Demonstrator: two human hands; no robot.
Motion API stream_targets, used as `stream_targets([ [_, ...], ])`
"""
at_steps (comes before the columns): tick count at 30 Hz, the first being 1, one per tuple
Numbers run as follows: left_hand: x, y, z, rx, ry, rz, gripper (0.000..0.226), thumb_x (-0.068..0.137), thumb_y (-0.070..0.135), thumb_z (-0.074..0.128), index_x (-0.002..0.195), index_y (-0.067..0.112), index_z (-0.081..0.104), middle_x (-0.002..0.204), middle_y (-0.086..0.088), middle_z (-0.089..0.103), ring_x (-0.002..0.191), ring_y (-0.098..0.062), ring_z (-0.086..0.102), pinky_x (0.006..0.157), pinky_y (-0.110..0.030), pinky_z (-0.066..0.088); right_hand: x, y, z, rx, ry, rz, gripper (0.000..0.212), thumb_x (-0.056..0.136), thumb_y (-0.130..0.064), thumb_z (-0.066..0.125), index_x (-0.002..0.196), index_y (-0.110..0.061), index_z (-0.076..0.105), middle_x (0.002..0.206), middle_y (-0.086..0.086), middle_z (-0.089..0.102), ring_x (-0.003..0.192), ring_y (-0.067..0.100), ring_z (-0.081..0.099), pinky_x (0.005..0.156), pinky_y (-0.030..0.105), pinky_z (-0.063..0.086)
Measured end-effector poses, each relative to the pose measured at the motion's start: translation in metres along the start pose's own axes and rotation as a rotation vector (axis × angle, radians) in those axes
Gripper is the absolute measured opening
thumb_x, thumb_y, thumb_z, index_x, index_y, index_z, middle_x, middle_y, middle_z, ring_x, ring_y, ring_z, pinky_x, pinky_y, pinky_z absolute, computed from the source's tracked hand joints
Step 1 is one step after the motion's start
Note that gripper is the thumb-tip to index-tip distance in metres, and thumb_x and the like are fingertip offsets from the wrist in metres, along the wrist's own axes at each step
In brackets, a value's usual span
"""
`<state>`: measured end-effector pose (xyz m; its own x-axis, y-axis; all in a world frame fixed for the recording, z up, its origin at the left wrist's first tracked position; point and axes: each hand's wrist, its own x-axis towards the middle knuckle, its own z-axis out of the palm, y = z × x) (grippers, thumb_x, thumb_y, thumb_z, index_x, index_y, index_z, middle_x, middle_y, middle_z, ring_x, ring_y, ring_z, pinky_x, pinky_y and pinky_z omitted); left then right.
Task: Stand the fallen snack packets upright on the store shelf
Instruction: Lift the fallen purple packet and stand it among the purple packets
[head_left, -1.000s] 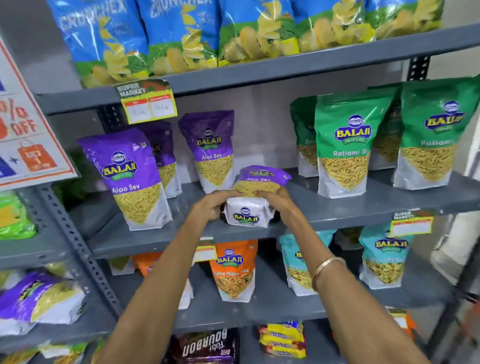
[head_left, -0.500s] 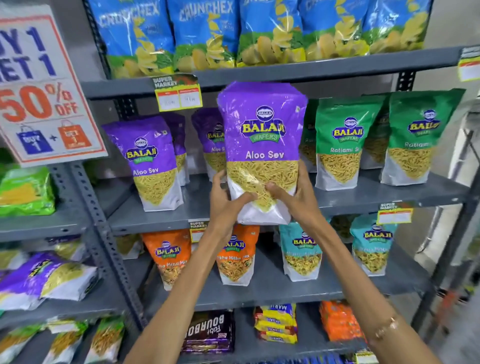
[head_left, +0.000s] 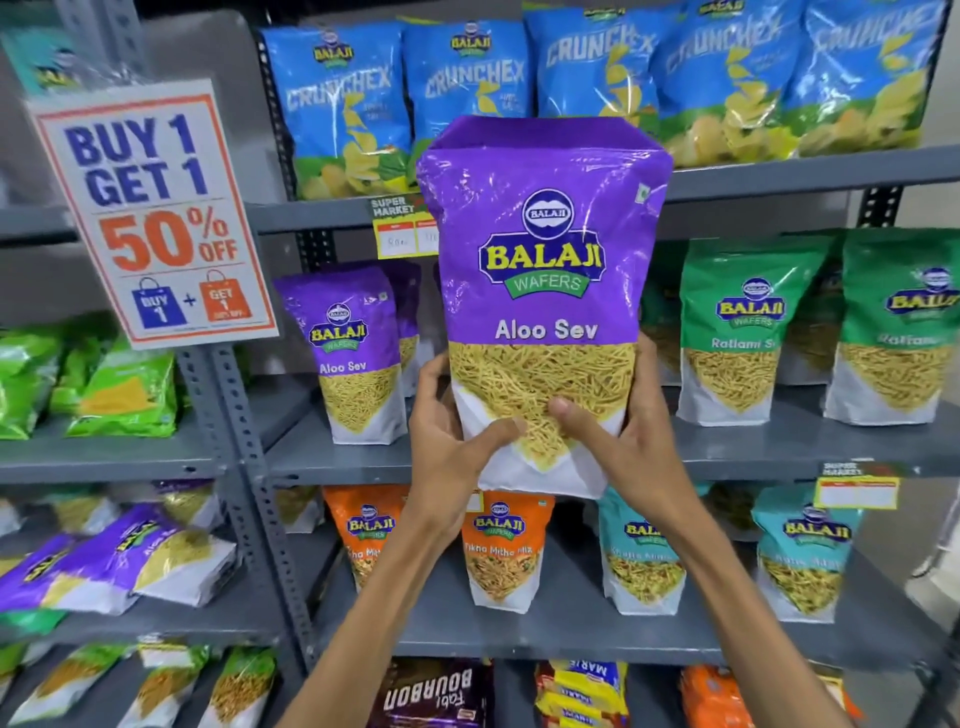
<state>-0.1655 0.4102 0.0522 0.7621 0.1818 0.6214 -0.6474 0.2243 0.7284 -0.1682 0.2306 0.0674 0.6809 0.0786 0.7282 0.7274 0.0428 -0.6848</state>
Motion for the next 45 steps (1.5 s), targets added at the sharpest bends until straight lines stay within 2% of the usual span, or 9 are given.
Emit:
stream_targets([
  [5,0.003,-0.033,-0.026,0.107,0.001,-0.035,0.078,0.070,-0.025,0.075,0.131,0.015,0.048,0.118,0.009,0.074,0.115,-0.014,0.069,0.094,-0.032,0.058,0.003,0.041,0.004,-0.025,-0.094,0.105,0.067,0.089,-0.004,0.074,0.142,-0.023,0.036,0.118,-0.029,0.065,0.114,-0.005,0.065,0.087,0.013,0.053],
  [12,0.049,-0.116,-0.077,0.224,-0.007,-0.162,0.079,0.066,-0.024,0.079,0.129,0.010,0.046,0.118,0.000,0.076,0.112,-0.016,0.071,0.091,-0.029,0.058,0.036,0.148,0.039,-0.068,-0.032,0.229,0.067,0.082,0.015,0.072,0.135,-0.016,0.045,0.128,0.018,0.065,0.108,0.016,0.068,0.094,0.045,0.058],
  [16,0.093,-0.142,-0.097,0.286,-0.032,-0.203,0.078,0.074,-0.014,0.081,0.137,0.010,0.042,0.136,-0.019,0.065,0.123,-0.024,0.064,0.099,-0.033,0.056,0.070,0.189,0.055,-0.061,0.007,0.231,0.063,0.082,0.005,0.076,0.128,-0.030,0.050,0.124,0.010,0.065,0.111,0.018,0.066,0.097,0.044,0.055],
  [19,0.115,-0.160,-0.107,0.345,-0.044,-0.229,0.079,0.079,-0.010,0.079,0.143,0.011,0.038,0.137,-0.013,0.064,0.119,-0.010,0.066,0.097,-0.025,0.055,0.089,0.210,0.065,-0.074,0.007,0.206,0.063,0.081,-0.008,0.077,0.132,-0.030,0.047,0.128,0.010,0.064,0.115,0.014,0.066,0.096,0.032,0.056],
  [23,0.133,-0.181,-0.112,0.354,-0.047,-0.252,0.075,0.082,-0.003,0.080,0.138,0.028,0.043,0.134,0.003,0.066,0.121,-0.004,0.065,0.098,-0.023,0.054,0.109,0.233,0.068,-0.076,-0.004,0.261,0.061,0.085,0.003,0.076,0.131,-0.019,0.042,0.119,-0.004,0.063,0.100,-0.012,0.065,0.084,0.015,0.053],
  [29,0.141,-0.193,-0.121,0.352,-0.119,-0.315,0.061,0.086,0.013,0.080,0.135,0.031,0.051,0.138,0.003,0.066,0.131,-0.016,0.061,0.107,-0.035,0.052,0.109,0.250,0.059,-0.054,-0.101,0.456,0.068,0.090,-0.021,0.076,0.144,-0.013,0.035,0.134,0.000,0.060,0.116,0.008,0.063,0.083,0.012,0.054],
  [32,0.140,-0.196,-0.130,0.436,-0.201,-0.358,0.085,0.069,0.023,0.093,0.142,0.028,0.048,0.141,0.008,0.064,0.133,-0.012,0.059,0.111,-0.037,0.050,0.104,0.253,0.046,-0.138,-0.240,0.497,0.086,0.079,-0.021,0.087,0.146,-0.017,0.034,0.137,-0.005,0.056,0.121,0.005,0.057,0.094,0.013,0.048],
  [36,0.143,-0.197,-0.146,0.534,-0.336,-0.421,0.106,0.053,0.019,0.099,0.142,0.036,0.045,0.145,0.009,0.061,0.137,-0.014,0.056,0.113,-0.050,0.047,0.102,0.256,0.043,-0.191,-0.273,0.476,0.092,0.073,0.000,0.087,0.146,-0.013,0.033,0.133,-0.002,0.053,0.118,0.009,0.055,0.082,-0.002,0.045],
  [45,0.135,-0.186,-0.139,0.524,-0.364,-0.412,0.095,0.057,0.007,0.095,0.133,0.035,0.046,0.146,-0.002,0.059,0.137,-0.019,0.055,0.115,-0.051,0.045,0.095,0.253,0.043,-0.228,-0.278,0.462,0.084,0.076,0.001,0.083,0.142,-0.015,0.034,0.137,0.003,0.055,0.127,0.019,0.054,0.100,0.025,0.046],
])
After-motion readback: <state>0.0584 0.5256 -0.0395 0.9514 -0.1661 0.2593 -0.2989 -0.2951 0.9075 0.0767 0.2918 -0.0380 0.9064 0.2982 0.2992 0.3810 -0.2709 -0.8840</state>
